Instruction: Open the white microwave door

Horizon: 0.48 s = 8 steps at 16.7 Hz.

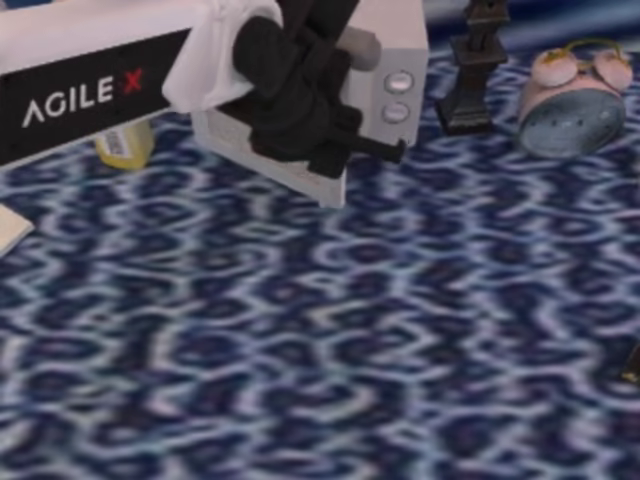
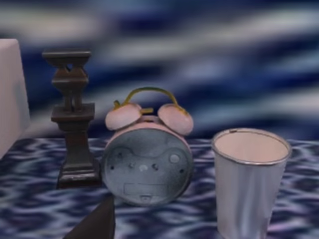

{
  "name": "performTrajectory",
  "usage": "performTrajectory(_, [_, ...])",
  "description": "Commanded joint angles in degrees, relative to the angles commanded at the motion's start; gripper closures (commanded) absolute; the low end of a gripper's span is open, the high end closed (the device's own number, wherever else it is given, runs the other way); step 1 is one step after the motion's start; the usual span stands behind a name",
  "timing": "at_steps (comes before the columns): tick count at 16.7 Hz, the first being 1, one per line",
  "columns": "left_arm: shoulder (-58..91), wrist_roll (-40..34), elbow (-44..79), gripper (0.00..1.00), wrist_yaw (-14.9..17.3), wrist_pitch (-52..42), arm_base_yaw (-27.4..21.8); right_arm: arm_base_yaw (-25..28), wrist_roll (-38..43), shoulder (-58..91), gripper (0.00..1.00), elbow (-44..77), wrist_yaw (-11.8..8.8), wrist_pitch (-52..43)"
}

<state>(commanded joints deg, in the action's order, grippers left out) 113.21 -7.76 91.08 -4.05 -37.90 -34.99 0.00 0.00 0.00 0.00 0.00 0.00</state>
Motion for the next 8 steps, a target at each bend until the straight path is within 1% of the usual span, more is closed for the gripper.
performTrajectory(4, [-2.6,4.3,-3.4,1.00,2.0,1.3,1.4,0.0,0.0,0.0,0.00,0.0,0.0,0.0])
performTrajectory(8, [-2.9,4.9,-3.9,1.00,2.3,1.4,1.5,0.0,0.0,0.0,0.00,0.0,0.0,0.0])
